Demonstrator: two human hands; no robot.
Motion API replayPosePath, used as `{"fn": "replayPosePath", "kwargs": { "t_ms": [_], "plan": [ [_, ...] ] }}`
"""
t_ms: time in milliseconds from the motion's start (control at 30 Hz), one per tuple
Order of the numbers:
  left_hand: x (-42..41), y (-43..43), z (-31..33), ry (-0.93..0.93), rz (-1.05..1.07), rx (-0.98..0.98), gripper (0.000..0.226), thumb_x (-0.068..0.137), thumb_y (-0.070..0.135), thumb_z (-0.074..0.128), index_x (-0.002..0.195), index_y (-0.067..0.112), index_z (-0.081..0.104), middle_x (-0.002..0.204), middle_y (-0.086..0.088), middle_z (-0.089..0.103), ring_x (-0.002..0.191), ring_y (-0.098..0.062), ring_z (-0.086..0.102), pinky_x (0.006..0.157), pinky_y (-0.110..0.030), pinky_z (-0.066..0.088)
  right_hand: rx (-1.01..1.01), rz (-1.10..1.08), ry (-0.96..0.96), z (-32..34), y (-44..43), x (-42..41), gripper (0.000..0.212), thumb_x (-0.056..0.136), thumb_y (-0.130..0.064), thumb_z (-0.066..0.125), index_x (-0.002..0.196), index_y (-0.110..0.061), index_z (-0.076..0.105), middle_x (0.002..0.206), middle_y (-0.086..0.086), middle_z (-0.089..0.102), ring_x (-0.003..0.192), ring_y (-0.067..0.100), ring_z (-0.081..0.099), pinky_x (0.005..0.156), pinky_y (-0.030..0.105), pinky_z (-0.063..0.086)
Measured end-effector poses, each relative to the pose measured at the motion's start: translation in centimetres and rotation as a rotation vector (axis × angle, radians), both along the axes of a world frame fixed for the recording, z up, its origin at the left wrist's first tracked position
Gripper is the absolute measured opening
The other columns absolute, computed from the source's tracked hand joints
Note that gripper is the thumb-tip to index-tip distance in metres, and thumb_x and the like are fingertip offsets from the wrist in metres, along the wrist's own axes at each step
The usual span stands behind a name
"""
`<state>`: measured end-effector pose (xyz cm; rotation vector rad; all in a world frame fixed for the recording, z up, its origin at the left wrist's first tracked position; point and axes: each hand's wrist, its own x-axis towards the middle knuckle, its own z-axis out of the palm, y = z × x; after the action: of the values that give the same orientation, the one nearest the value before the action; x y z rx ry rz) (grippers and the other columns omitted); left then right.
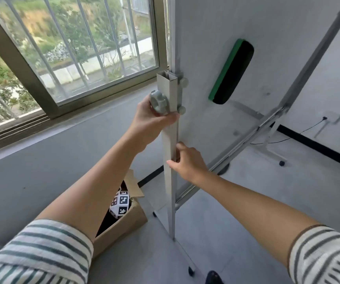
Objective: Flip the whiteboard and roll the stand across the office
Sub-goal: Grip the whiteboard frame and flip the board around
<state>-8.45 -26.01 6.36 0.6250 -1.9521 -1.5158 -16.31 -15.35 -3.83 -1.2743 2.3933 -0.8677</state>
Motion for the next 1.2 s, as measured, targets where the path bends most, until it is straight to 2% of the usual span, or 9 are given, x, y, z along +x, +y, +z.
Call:
{"fn": "replayPosePath", "kwargs": {
  "t_ms": [133,233,367,500,767,900,1033,1133,1200],
  "plan": [
    [-0.6,-2.9,0.0,0.001,0.012,0.005,0.029,0.074,-0.004,0.073,0.096,0.011,0.062,0.087,0.001,0.071,0.080,-0.008,0.069,0.079,-0.024,0.057,-0.003,0.026,0.018,0.0,-3.0,-0.8,0.032,0.083,-0.032,0.069,0.099,-0.008,0.056,0.091,0.006,0.073,0.083,0.029,0.068,0.073,0.036,0.054],
    [-0.6,-5.0,-0.2,0.007,0.036,0.012,0.044,0.069,0.006,0.074,0.110,-0.002,0.061,0.100,-0.014,0.069,0.095,-0.026,0.068,0.091,-0.040,0.054,-0.019,0.057,0.022,-0.4,-5.3,-1.3,0.033,0.082,-0.035,0.070,0.099,-0.009,0.057,0.092,0.006,0.073,0.083,0.028,0.068,0.074,0.037,0.056],
    [-0.6,-7.5,-0.2,0.007,0.039,0.056,0.048,0.070,0.006,0.072,0.113,-0.006,0.058,0.096,-0.009,0.065,0.092,-0.022,0.063,0.092,-0.040,0.050,-0.024,0.116,0.035,-0.8,-8.2,-2.1,0.034,0.081,-0.036,0.071,0.097,-0.010,0.057,0.090,0.006,0.073,0.081,0.027,0.069,0.074,0.037,0.057],
    [-1.4,-9.4,-0.3,0.011,0.023,0.095,0.042,0.072,0.007,0.073,0.111,0.003,0.059,0.096,-0.009,0.066,0.092,-0.020,0.064,0.094,-0.037,0.048,-0.040,0.149,0.016,-1.1,-10.6,-3.4,0.033,0.081,-0.039,0.070,0.098,-0.013,0.058,0.089,0.001,0.073,0.079,0.024,0.069,0.073,0.034,0.057],
    [-5.6,-10.9,0.4,0.066,0.051,0.158,0.043,0.060,0.020,0.078,0.100,0.018,0.061,0.098,-0.009,0.068,0.100,-0.028,0.062,0.105,-0.049,0.043,-0.017,0.054,0.045,-0.6,-13.8,-6.7,0.035,0.084,-0.034,0.064,0.109,-0.013,0.055,0.096,0.006,0.071,0.089,0.031,0.067,0.076,0.040,0.055],
    [-7.3,-11.6,0.0,0.054,0.073,0.132,0.043,0.060,0.026,0.079,0.098,0.019,0.060,0.101,-0.011,0.065,0.097,-0.025,0.060,0.090,-0.039,0.046,0.090,0.000,-0.002,-0.9,-14.0,-8.0,0.032,0.084,-0.036,0.063,0.106,-0.013,0.058,0.101,0.006,0.070,0.094,0.030,0.065,0.078,0.038,0.053],
    [-7.7,-12.4,-0.5,0.021,0.082,0.085,0.039,0.073,0.024,0.071,0.108,0.014,0.056,0.101,-0.009,0.063,0.094,-0.019,0.059,0.089,-0.032,0.046,0.121,-0.047,-0.156,-3.0,-10.0,-8.8,0.034,0.084,-0.038,0.063,0.107,-0.013,0.064,0.102,0.002,0.070,0.095,0.024,0.066,0.083,0.037,0.054],
    [-7.3,-12.0,-1.7,-0.033,0.133,0.031,0.032,0.084,0.025,0.066,0.112,0.016,0.053,0.087,-0.004,0.059,0.078,-0.012,0.056,0.076,-0.026,0.045,0.114,-0.127,-0.251,-5.5,-5.4,-9.3,0.026,0.083,-0.036,0.066,0.101,-0.017,0.064,0.090,-0.001,0.069,0.090,0.022,0.069,0.082,0.035,0.055],
    [-6.5,-11.0,-4.0,-0.148,0.216,0.001,0.037,0.090,0.023,0.061,0.124,0.014,0.050,0.088,-0.002,0.057,0.080,-0.013,0.057,0.077,-0.031,0.048,0.104,-0.198,-0.313,-7.1,-2.0,-9.4,0.019,0.083,-0.035,0.067,0.095,-0.020,0.063,0.083,-0.004,0.067,0.084,0.021,0.070,0.077,0.033,0.054]
  ]
}}
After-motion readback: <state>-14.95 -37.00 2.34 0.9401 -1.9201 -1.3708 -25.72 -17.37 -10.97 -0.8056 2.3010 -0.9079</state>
